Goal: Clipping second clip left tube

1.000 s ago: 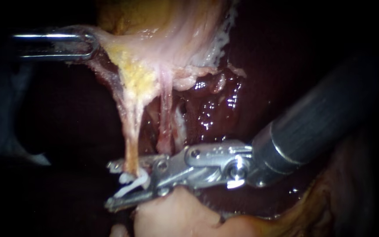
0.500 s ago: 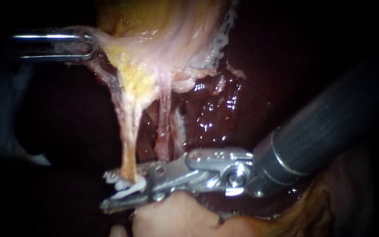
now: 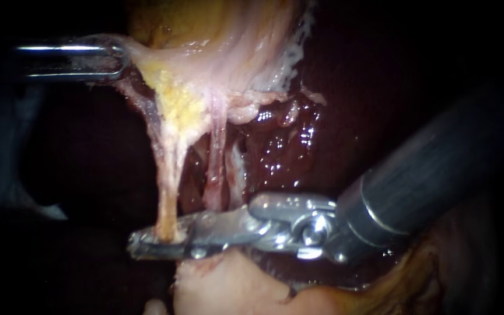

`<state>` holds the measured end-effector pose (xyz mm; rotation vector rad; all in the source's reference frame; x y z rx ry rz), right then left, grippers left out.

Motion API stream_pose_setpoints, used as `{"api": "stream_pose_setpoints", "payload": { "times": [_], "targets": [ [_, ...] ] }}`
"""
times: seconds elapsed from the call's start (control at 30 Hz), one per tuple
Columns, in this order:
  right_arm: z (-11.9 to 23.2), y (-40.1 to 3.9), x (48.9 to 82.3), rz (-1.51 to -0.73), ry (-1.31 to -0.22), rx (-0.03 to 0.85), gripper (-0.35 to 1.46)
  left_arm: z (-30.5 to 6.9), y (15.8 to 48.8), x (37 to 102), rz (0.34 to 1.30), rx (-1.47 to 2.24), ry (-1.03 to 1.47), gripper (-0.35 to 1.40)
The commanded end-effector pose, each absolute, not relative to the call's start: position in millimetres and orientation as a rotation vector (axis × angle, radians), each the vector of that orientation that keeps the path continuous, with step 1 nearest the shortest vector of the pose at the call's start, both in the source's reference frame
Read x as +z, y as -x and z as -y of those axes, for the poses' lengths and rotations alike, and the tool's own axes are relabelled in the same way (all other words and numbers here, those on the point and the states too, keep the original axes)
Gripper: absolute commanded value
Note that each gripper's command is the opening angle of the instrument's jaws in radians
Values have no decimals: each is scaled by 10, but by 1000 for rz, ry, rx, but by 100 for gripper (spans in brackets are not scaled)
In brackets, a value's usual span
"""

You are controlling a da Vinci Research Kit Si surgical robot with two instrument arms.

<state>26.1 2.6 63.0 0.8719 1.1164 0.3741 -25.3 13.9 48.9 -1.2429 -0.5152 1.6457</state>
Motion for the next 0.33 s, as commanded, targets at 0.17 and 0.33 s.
{"api": "stream_pose_setpoints", "payload": {
  "times": [0.17,0.33],
  "targets": [
    [-27,-260,630,-1115,-869,372,-35,-140,253,489,515,1645,1243,-35],
    [-29,-259,633,-1125,-879,391,-35,-140,253,490,515,1645,1243,-35]
  ]
}}
